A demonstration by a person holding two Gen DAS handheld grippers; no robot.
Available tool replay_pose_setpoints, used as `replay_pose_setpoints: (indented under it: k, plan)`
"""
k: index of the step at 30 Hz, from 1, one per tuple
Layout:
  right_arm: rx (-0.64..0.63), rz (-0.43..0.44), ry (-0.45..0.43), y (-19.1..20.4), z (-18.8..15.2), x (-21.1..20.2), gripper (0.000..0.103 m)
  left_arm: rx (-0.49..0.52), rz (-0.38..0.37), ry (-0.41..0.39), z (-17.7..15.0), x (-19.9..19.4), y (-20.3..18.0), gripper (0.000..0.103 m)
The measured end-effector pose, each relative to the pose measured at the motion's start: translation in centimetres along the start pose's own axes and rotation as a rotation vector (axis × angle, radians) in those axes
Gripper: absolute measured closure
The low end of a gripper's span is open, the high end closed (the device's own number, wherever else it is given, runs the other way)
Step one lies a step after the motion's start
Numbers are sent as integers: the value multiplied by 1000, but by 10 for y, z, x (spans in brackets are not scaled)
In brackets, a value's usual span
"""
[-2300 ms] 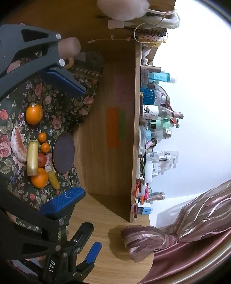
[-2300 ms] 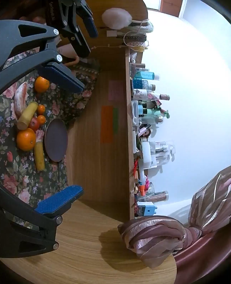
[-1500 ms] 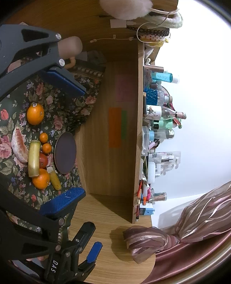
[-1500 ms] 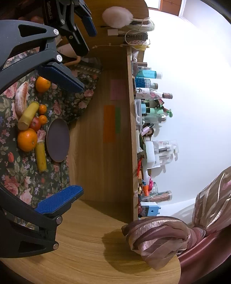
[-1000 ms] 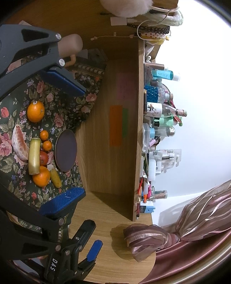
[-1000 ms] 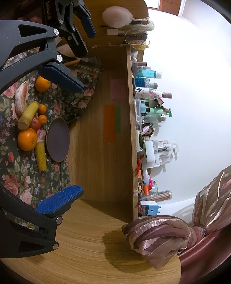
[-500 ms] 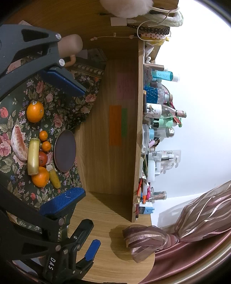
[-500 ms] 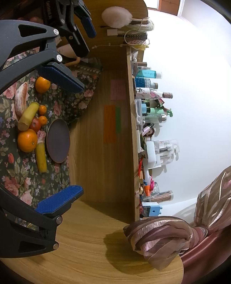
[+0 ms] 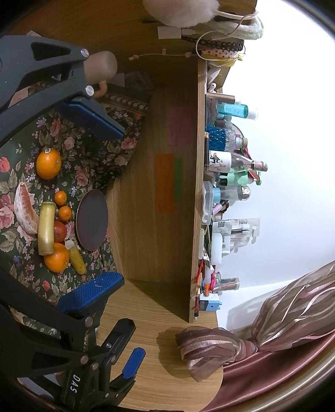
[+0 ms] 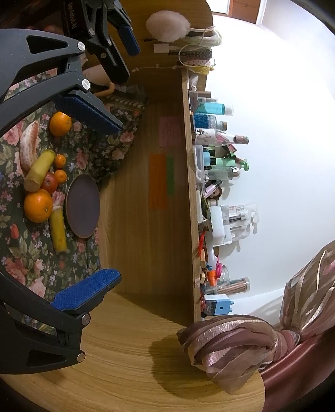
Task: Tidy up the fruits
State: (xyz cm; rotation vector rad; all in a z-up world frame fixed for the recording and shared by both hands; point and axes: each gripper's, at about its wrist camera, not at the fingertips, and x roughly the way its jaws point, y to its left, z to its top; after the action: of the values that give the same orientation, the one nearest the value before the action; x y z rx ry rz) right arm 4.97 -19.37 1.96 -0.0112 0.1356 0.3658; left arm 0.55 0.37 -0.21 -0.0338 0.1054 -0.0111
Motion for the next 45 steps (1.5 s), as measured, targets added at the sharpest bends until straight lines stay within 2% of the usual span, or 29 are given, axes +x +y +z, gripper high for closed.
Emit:
replay_pose_setpoints:
  k: [13,21,25,30,36,38,41,43,45]
  plan:
    - [-7,2,-5,3,1,0,0,-7,6,0,-1,1,2,0]
    - [-11,1,41,0,-6,14,0,-8,-4,61,-13,17,10,0]
    - [-18,-11,107,-8,-18,32,0,-16,5,124,-29,33,20,0]
    - [-45,-7,231,-16,-46,61,0,-25,28,220,-54,57,38,0]
    - [-49,-1,367,-25,-79,92,0,-41,49,345,-87,86,61,11]
    - [-42,1,404,-27,-87,100,3,-53,49,393,-99,97,69,16]
    - [-10,24,472,-32,-99,117,12,-62,47,453,-114,111,78,20]
    - [20,42,517,-35,-104,127,22,-62,39,490,-122,120,80,21]
    - [42,57,553,-36,-109,138,25,-60,30,520,-127,128,83,21]
